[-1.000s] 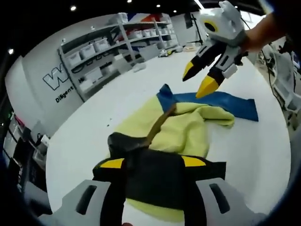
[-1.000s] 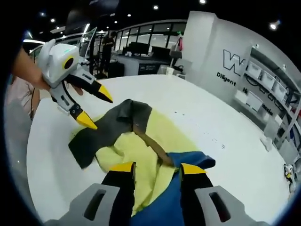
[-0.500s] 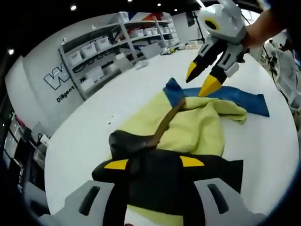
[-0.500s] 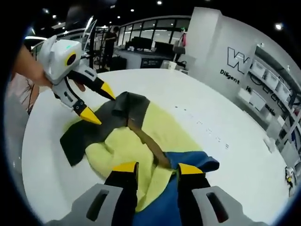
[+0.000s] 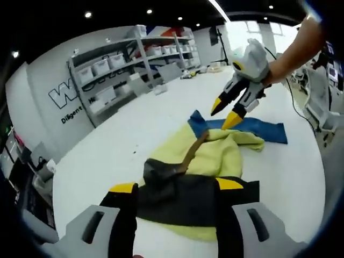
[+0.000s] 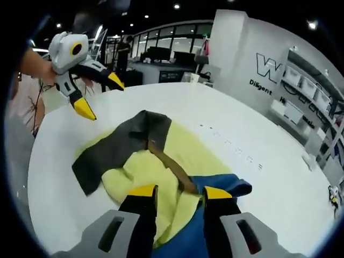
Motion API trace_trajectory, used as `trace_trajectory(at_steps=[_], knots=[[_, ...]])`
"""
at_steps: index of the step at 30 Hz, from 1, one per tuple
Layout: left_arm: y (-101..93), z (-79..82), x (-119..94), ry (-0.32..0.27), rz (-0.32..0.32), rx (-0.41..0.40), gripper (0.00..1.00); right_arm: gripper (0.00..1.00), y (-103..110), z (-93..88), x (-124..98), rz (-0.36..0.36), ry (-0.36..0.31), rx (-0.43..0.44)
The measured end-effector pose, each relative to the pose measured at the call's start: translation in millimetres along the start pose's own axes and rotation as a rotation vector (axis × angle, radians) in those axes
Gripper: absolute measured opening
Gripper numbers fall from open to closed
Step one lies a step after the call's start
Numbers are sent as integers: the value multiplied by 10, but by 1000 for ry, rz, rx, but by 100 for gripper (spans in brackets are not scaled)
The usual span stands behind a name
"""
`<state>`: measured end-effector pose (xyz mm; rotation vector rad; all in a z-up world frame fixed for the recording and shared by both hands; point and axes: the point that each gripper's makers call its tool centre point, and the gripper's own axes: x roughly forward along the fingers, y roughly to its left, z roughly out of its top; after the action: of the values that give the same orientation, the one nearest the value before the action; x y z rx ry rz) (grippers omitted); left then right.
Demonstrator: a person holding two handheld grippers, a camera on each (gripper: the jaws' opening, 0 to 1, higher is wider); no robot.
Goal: Fold the garment on the visible template until the final outline fits inside the template.
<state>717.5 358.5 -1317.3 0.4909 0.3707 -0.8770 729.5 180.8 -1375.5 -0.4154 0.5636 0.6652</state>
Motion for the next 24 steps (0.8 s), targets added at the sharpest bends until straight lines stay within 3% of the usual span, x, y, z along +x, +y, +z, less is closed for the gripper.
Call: trace_trajectory(at_steps=[6,10,17,24], knots=[[34,142,-1,-32,20,-32,62,28,21,5,-73,-3,-3,15],[-45,116,-17,-21,-7,-44,63,28,20,40,-143,-8,-13,9],[-80,55,-287,-4,-15,-61,65,28,-23,54,-228,-26,-24,33],[16,268,-475,-33,-14,-51,70,28,-9,99,-275,-29,-26,33]])
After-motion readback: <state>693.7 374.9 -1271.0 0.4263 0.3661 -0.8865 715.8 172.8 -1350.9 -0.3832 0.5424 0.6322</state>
